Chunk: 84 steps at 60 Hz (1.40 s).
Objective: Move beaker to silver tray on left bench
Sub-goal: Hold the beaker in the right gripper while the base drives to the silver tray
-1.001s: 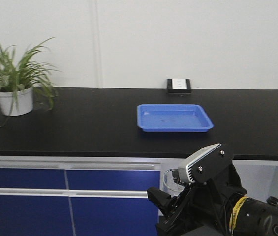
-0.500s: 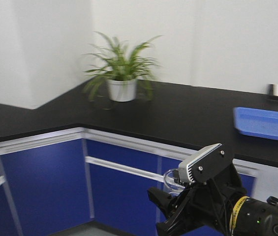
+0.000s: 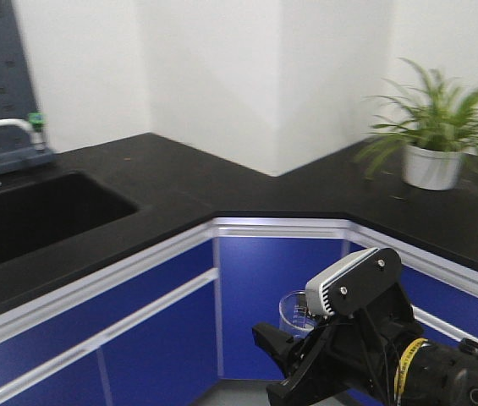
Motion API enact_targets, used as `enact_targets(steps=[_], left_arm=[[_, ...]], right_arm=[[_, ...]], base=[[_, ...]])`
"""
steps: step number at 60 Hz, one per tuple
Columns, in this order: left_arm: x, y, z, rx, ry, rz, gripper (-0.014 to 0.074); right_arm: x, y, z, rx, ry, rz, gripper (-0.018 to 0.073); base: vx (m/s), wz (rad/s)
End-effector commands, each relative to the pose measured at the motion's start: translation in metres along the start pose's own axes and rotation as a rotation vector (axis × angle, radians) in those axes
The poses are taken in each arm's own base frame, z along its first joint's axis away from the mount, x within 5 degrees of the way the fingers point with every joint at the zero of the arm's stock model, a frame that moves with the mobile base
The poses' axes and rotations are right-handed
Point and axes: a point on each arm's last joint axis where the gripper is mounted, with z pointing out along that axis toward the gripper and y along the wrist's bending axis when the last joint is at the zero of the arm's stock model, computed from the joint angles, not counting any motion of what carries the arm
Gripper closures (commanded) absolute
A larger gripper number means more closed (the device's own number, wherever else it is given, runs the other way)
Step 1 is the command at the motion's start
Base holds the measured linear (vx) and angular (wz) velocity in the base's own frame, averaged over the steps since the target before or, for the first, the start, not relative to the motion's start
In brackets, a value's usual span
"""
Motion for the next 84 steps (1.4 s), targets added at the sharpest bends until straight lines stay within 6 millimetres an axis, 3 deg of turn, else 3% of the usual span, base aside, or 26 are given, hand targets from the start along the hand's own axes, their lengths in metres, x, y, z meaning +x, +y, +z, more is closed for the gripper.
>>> enact_targets(steps=[1, 84], left_arm=[[-0.0009, -0.0007, 0.0016, 0.005, -0.064, -0.003, 0.0595], [-0.0009, -0.0007, 0.0016, 0.005, -0.064, -0.003, 0.0595]], right_arm=[[-0.022, 0.0029, -0.0083, -0.032, -0.114, -0.004, 0.0573], [-0.022, 0.0029, -0.0083, -0.032, -0.114, -0.004, 0.0573]], base=[[0.05, 0.69], [0.16, 0.6]])
